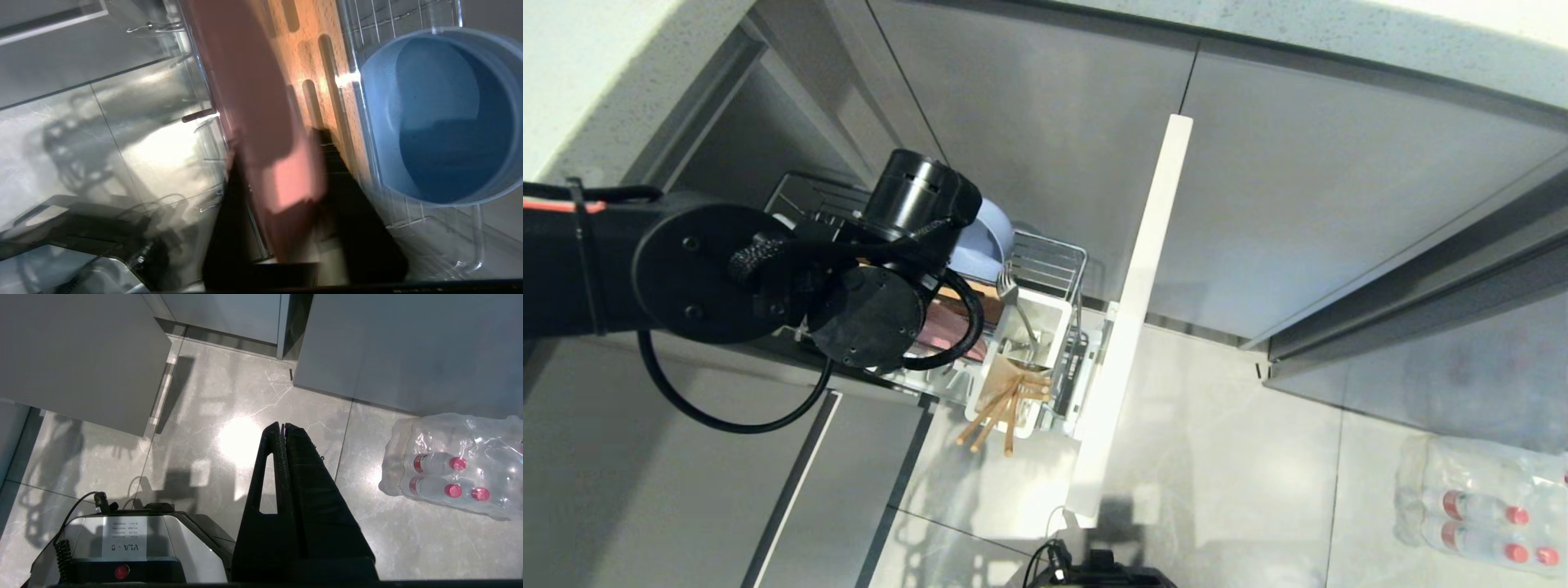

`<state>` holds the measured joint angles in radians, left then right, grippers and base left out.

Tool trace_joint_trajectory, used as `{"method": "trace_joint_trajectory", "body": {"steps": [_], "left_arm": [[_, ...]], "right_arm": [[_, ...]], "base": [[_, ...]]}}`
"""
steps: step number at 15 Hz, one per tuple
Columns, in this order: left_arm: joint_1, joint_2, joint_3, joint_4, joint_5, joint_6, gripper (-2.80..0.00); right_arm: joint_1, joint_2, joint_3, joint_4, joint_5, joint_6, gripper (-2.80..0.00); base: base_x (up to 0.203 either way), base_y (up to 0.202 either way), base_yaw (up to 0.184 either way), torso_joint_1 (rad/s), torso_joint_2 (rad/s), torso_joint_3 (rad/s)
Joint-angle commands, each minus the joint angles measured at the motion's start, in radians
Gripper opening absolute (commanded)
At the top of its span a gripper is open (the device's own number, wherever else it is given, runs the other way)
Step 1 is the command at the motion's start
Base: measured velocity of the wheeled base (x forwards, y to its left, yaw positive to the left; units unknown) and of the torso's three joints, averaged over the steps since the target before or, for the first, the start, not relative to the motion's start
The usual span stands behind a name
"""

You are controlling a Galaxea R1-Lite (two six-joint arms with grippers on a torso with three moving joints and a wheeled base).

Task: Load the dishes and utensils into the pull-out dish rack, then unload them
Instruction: Take the plate out of the cupboard

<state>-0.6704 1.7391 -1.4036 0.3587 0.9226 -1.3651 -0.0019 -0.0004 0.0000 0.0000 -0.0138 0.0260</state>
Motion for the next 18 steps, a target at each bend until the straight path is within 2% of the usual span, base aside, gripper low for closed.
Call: {"method": "trace_joint_trajectory", "body": {"steps": [1,10,12,16,18], "left_arm": [[-0.001,-0.001,0.000,0.003,0.006,-0.008,-2.80],[-0.031,-0.045,-0.033,0.005,0.007,0.012,-2.80],[-0.060,-0.092,-0.062,-0.001,0.008,0.061,-2.80],[-0.142,-0.158,-0.123,-0.001,0.010,0.110,-2.80],[-0.223,-0.196,-0.165,0.002,0.011,0.149,-2.80]], "right_arm": [[0.000,0.000,0.000,0.000,0.000,0.000,-2.80],[0.000,0.000,0.000,0.000,0.000,0.000,-2.80],[0.000,0.000,0.000,0.000,0.000,0.000,-2.80],[0.000,0.000,0.000,0.000,0.000,0.000,-2.80],[-0.001,0.000,0.000,0.000,0.000,0.000,-2.80]], "base": [[0.000,0.000,0.000,0.000,0.00,0.000],[0.000,0.000,0.000,0.000,0.00,0.000],[0.000,0.000,0.000,0.000,0.00,0.000],[0.000,0.000,0.000,0.000,0.00,0.000],[0.000,0.000,0.000,0.000,0.00,0.000]]}}
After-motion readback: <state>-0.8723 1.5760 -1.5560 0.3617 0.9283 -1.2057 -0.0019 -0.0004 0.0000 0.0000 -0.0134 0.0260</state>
